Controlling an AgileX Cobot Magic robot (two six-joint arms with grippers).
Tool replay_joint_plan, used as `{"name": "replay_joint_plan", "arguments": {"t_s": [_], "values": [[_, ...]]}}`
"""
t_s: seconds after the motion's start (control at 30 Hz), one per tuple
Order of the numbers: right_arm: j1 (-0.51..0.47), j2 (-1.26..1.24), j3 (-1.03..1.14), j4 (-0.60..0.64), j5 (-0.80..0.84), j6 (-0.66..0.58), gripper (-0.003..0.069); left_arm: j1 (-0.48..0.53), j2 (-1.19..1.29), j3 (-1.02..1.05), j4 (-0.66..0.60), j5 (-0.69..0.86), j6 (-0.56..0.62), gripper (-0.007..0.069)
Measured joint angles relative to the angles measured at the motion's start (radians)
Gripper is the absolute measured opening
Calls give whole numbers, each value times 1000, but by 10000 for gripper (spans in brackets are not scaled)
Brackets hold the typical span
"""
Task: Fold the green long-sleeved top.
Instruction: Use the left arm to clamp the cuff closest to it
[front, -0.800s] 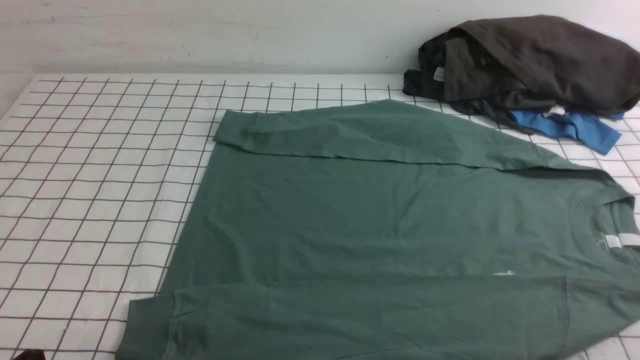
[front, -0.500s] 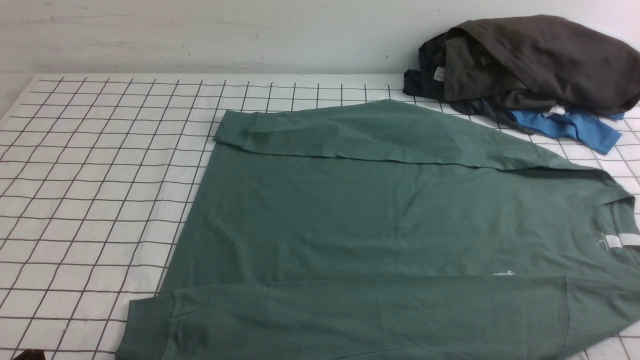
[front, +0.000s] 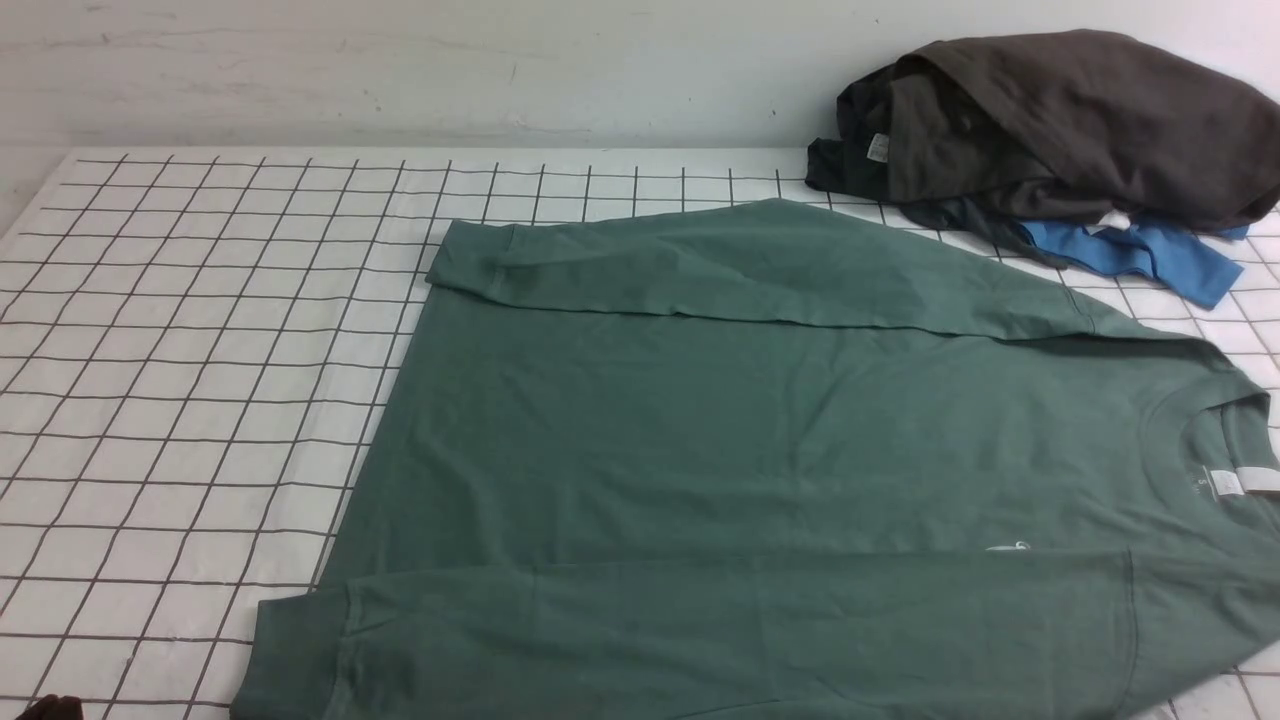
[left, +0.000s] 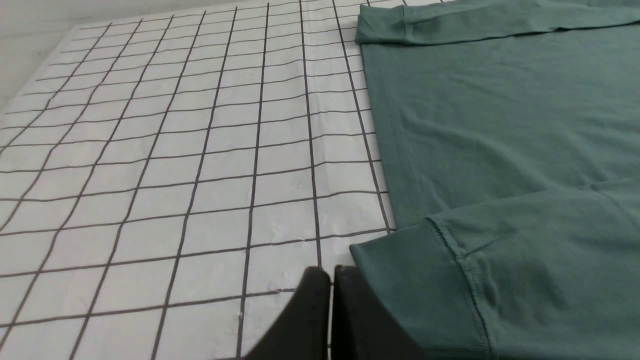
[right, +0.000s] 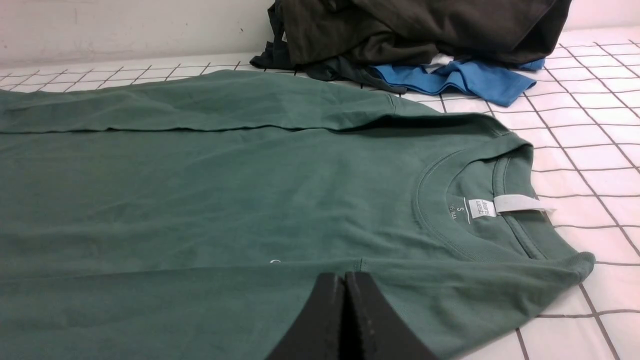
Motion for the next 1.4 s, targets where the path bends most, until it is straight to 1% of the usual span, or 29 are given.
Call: {"name": "replay_joint_plan", "arguments": {"t_s": [0.4,0.53,0.6,0.63,0.73,0.77,0.83,0.87,0.9,1.0,1.03,1.07,1.1,1.2,1.3,1.33,1.4], "values": [[0,0,0,-2,-2,0,-14,0,0,0,0,-2,0,-7],[0,0,4,-1,-55,0,-14,0,0,2,0,-61,-1,-7],[0,0,4,-1,-142,0,-14,0,0,2,0,-156,-1,-7],[0,0,4,-1,-213,0,-14,0,0,2,0,-223,-1,-7],[0,0,4,-1,-353,1,-14,0,0,2,0,-348,-6,-7],[0,0,4,-1,-377,5,-14,0,0,2,0,-368,-7,-7],[0,0,4,-1,-543,44,-14,0,0,2,0,-486,-19,-7],[0,0,4,-1,-578,60,-14,0,0,2,0,-525,-30,-7],[0,0,4,2,-647,81,-14,0,0,2,0,-588,-59,-7],[0,0,4,5,-754,128,-14,0,0,3,0,-764,-164,-7],[0,0,4,3,-786,147,-14,0,0,-9,5,-797,-218,-7],[0,0,0,1,-803,155,-14,0,1,-30,14,-794,-246,-7],[0,0,-8,-1,-800,160,-14,0,10,-65,25,-781,-267,-7],[0,34,-104,-35,-709,160,-14,0,101,-243,79,-649,-291,-7],[0,157,-301,-114,-517,147,-13,0,266,-460,137,-485,-290,-8],[0,218,-373,-154,-407,145,-11,0,340,-534,158,-427,-290,-8],[0,282,-435,-182,-313,144,-11,0,413,-574,169,-361,-290,-8]]}}
